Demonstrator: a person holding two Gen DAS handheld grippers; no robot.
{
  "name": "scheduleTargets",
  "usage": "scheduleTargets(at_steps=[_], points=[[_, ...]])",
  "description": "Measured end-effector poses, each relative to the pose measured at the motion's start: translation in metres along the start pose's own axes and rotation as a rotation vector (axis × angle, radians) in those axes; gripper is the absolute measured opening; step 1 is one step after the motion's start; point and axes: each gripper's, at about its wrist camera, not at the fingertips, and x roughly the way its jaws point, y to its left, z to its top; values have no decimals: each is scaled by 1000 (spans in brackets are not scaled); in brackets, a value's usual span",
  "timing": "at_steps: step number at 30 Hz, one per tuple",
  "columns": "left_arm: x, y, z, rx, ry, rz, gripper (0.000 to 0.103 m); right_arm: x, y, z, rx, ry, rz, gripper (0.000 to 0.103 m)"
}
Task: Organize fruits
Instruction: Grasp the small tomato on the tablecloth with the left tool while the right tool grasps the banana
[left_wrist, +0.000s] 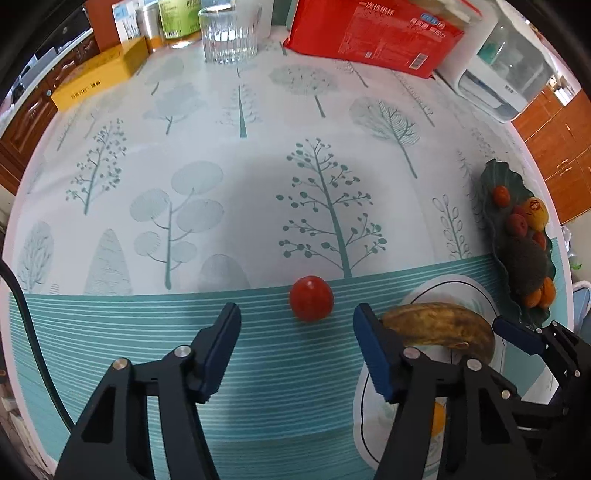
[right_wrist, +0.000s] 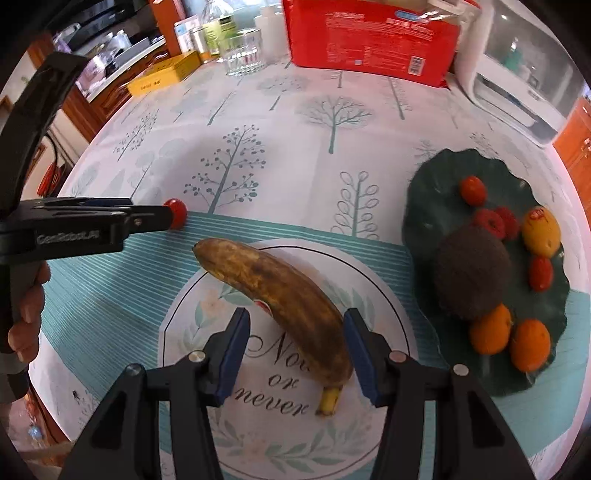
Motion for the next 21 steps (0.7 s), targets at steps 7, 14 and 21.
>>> scheduleTargets(at_steps=[7,14,21], points=[[14,-3,4,2,11,5,41,9,2,3,-74,-5,0,53],[21,-10,7,17,10,11,33,20,3,6,-133,-8,27,55],[21,-13,6,25,3,19,25,24,6,5,-201,-30,40,54]])
